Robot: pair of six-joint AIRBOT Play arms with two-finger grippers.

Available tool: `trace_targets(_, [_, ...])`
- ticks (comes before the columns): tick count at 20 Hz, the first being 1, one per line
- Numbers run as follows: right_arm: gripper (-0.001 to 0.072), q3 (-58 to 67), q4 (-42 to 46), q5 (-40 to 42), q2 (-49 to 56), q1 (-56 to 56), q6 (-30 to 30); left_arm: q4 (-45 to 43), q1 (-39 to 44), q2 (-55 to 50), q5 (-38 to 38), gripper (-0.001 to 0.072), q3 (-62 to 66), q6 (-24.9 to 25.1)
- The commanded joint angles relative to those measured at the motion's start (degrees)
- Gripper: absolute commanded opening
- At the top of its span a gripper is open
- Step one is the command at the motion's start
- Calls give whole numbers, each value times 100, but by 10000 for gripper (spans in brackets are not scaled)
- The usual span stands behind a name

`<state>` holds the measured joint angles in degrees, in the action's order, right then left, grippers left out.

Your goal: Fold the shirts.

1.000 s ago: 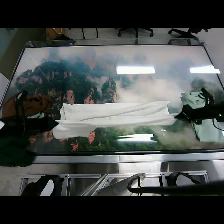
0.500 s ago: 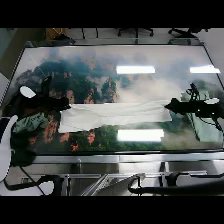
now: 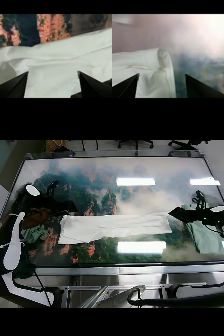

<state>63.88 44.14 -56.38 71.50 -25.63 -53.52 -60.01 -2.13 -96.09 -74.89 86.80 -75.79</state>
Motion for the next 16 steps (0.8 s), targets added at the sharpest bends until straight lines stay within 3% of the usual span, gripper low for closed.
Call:
trace_targets(1, [654, 98, -127, -437, 448, 9, 35, 24, 125, -46, -616, 690, 393, 31])
trace_targets(3, [654, 98, -258, -584, 719, 70, 175, 11, 219, -46, -619, 688, 387, 22])
trace_targets(5, [641, 98, -391, -793, 898, 122, 284, 170, 295, -44, -619, 436, 387, 2])
trace_targets(6, [551, 98, -393, -796, 946, 146, 330, 343, 308, -44, -614, 346, 387, 28])
trace_targets(8, [262, 103, -601, -804, 973, 168, 581, 791, 409, -46, -501, 337, 387, 90])
trace_targets(9, [48, 140, -809, -861, 970, 168, 704, 911, 509, -46, -378, 281, 387, 87])
trace_targets(10, [27, 225, -966, -940, 966, 168, 774, 903, 616, -46, -225, 38, 387, 90])
trace_targets(16, [26, 1344, -1038, -2483, 431, 72, 291, 1246, 2227, -579, 1390, 17, 374, 79])
